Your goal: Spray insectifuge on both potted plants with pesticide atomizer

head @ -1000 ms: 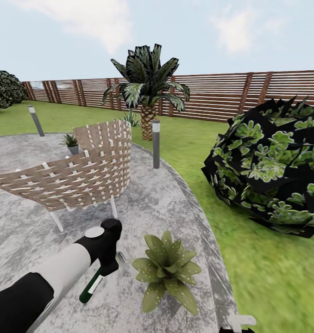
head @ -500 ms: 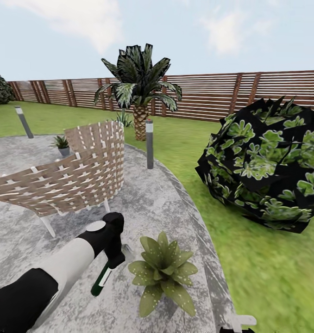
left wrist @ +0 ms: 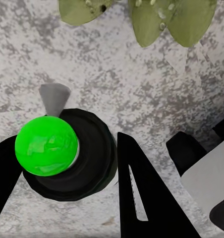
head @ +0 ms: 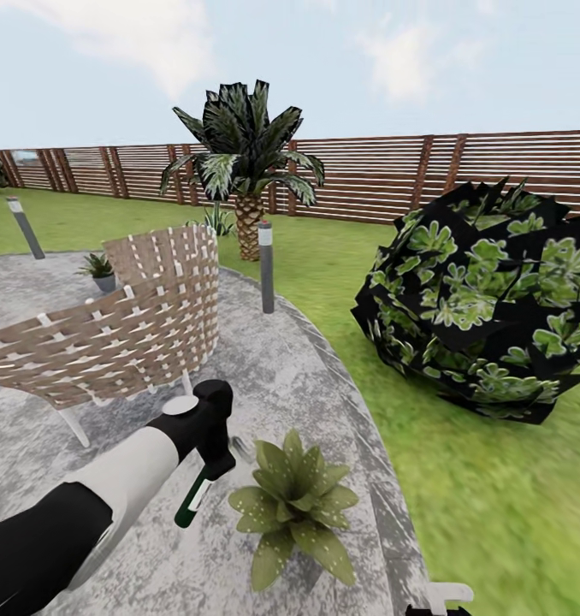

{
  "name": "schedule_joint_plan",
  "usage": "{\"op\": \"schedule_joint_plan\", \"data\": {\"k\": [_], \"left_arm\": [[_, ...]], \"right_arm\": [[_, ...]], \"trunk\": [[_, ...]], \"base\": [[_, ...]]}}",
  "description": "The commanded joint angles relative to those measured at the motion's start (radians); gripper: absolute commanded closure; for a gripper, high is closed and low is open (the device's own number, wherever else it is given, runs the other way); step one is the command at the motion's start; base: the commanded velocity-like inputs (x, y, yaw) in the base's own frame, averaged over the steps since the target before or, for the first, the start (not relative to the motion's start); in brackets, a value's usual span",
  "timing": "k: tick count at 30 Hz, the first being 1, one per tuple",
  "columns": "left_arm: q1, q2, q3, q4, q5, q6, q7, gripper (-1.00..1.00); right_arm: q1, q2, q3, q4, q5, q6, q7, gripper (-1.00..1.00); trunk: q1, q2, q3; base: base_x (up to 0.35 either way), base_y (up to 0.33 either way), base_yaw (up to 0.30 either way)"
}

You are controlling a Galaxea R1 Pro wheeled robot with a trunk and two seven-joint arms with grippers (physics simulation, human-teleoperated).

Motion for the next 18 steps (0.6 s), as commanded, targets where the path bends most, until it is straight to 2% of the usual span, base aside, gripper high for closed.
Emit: {"op": "schedule_joint_plan", "data": {"k": [1,6,12,15,18], "left_arm": [[0.000,-0.001,-0.002,-0.001,-0.009,0.010,-0.010,1.00],[0.005,0.000,-0.006,-0.002,-0.010,0.008,-0.008,1.00],[0.016,0.008,-0.008,-0.001,-0.010,0.006,-0.006,1.00],[0.018,0.023,-0.005,-0.001,-0.009,0.005,0.022,1.00],[0.018,0.021,-0.002,-0.002,-0.008,0.005,0.035,1.00]], "right_arm": [[-0.001,0.000,-0.008,0.001,0.009,-0.004,-0.002,-1.00],[0.000,0.001,-0.008,0.002,0.010,-0.002,-0.002,-1.00],[-0.001,0.001,-0.008,0.003,0.010,-0.002,-0.002,-1.00],[-0.001,0.001,-0.008,0.003,0.010,-0.002,-0.002,-1.00],[-0.001,0.001,-0.008,0.003,0.010,-0.001,-0.002,-1.00]], "trunk": [[0.000,0.000,-0.001],[0.000,0.000,-0.001],[0.000,0.000,-0.001],[0.000,0.000,-0.001],[0.000,0.000,-0.001]], "base": [[0.237,0.121,0.000],[0.183,0.121,0.000],[0.018,0.014,0.000],[0.000,0.000,0.000],[0.000,0.000,0.000]]}}
